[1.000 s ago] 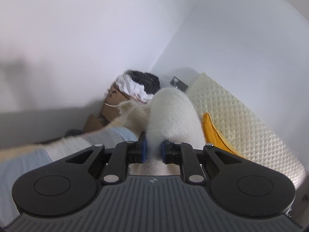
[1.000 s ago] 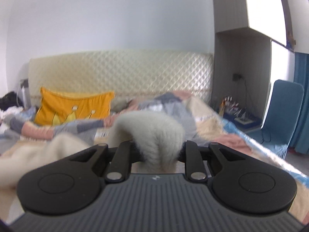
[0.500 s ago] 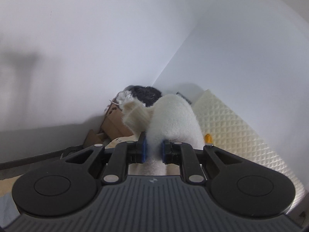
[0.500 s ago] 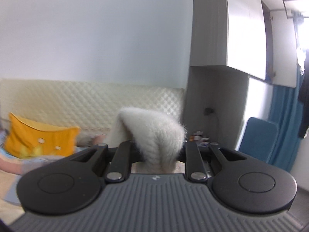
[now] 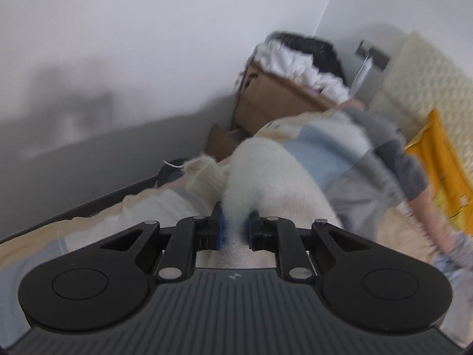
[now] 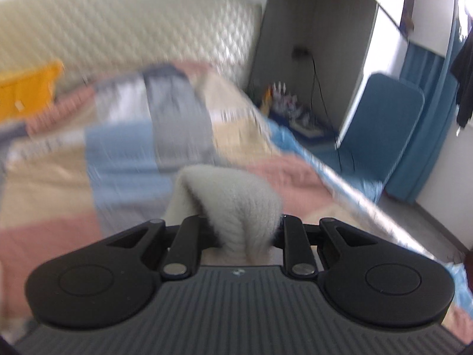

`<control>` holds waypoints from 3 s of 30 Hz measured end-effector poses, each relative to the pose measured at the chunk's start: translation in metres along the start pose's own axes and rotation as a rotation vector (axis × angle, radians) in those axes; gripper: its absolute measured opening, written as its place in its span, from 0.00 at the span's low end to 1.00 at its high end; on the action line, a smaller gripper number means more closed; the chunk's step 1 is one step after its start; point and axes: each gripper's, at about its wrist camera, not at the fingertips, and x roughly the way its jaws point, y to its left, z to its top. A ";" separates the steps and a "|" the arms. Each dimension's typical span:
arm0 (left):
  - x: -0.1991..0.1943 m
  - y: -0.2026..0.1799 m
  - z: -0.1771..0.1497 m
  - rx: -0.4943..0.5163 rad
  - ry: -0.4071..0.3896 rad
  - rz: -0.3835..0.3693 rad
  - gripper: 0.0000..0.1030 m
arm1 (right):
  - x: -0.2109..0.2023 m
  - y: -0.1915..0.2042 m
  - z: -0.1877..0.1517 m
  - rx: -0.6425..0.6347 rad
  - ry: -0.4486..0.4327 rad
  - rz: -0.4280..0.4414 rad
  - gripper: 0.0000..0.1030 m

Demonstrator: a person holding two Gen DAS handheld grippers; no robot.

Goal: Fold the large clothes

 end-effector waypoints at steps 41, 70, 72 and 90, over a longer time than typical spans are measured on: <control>-0.216 -0.060 -0.136 -0.025 0.160 -0.270 0.77 | -0.192 0.049 -0.106 0.600 0.179 0.549 0.72; -0.213 -0.065 -0.326 -0.068 0.530 -0.284 0.77 | -0.209 0.126 -0.270 0.740 0.639 0.771 0.74; -0.212 -0.068 -0.326 -0.063 0.527 -0.284 0.77 | -0.209 0.133 -0.270 0.723 0.637 0.781 0.78; -0.212 -0.069 -0.330 -0.085 0.548 -0.326 0.79 | -0.225 0.158 -0.248 0.702 0.527 1.260 0.84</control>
